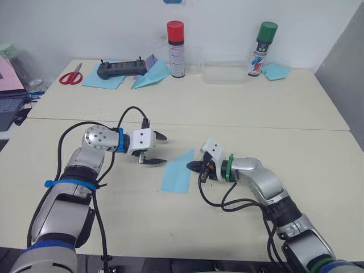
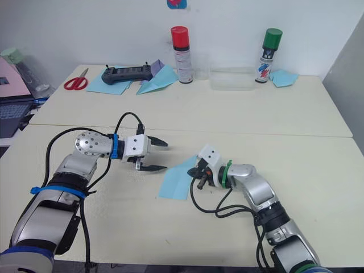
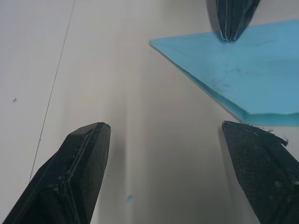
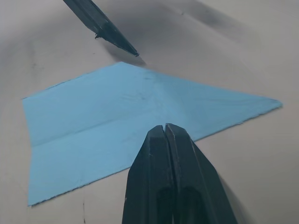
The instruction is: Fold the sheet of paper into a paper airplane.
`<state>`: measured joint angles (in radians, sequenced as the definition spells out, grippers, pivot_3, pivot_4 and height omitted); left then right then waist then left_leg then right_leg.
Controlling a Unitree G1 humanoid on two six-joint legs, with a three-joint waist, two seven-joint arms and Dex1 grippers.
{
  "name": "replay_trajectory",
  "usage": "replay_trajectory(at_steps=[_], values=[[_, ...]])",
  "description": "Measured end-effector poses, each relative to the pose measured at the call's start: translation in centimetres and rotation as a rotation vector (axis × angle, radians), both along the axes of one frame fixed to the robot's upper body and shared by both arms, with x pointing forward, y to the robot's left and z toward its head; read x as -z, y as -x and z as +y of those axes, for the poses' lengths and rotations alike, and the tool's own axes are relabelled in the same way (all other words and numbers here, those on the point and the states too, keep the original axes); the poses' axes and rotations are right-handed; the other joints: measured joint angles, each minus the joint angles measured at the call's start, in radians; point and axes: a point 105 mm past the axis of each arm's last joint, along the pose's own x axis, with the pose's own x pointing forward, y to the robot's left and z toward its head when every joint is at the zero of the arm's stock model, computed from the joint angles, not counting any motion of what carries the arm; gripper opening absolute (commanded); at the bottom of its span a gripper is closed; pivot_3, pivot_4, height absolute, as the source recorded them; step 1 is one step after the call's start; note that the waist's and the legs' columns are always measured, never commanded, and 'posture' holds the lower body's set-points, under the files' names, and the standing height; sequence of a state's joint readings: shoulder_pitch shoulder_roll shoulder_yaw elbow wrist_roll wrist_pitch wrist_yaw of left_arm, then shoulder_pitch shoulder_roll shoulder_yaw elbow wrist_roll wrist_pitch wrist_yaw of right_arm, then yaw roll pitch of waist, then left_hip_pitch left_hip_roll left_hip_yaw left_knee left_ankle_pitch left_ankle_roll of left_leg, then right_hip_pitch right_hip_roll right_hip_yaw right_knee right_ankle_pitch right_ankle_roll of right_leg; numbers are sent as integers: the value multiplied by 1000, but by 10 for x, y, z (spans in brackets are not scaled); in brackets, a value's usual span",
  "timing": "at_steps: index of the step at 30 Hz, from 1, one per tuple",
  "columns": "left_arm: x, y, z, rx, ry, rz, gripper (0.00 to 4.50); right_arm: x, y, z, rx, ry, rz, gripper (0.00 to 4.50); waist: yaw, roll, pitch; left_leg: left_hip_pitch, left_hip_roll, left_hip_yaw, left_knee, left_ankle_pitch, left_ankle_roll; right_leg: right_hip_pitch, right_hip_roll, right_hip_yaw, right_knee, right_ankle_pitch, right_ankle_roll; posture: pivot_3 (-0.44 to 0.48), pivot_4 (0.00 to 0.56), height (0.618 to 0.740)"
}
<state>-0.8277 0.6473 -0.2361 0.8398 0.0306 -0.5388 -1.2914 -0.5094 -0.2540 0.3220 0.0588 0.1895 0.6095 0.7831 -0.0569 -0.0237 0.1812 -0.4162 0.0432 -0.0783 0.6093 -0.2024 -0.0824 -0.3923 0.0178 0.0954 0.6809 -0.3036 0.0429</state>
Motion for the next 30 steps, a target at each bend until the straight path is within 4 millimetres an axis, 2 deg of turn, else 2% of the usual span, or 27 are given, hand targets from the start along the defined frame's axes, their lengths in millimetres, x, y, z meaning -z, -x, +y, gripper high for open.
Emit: replay_trajectory(at_steps=[5,13,20,24,30], values=[[4,1,-9,49,5,-1,4195,0,1,-2,15,-5,5,0,0,0,0,-1,0,-1,0,0,0,-1,0,-1,0,0,0,0,150,740],[-2,4,-23,145,0,-47,4195,-9,-2,-7,52,-40,6,0,0,0,0,-1,0,-1,0,0,0,-1,0,-1,1,0,0,0,150,740],[9,15,-41,284,-35,-58,4195,-25,-21,-43,207,-71,-33,0,1,0,0,-1,0,-1,0,0,0,-1,0,-1,1,1,-1,0,150,740],[7,18,-52,366,-55,-93,2973,-32,-24,-53,242,-73,-52,0,0,0,0,-1,0,-1,0,0,0,-1,0,-1,1,1,-1,0,150,740],[8,21,-52,430,-104,-117,1069,-30,-25,-70,306,-61,-61,0,0,0,0,-1,0,-1,0,0,0,-1,0,-1,1,1,-1,0,150,740]])
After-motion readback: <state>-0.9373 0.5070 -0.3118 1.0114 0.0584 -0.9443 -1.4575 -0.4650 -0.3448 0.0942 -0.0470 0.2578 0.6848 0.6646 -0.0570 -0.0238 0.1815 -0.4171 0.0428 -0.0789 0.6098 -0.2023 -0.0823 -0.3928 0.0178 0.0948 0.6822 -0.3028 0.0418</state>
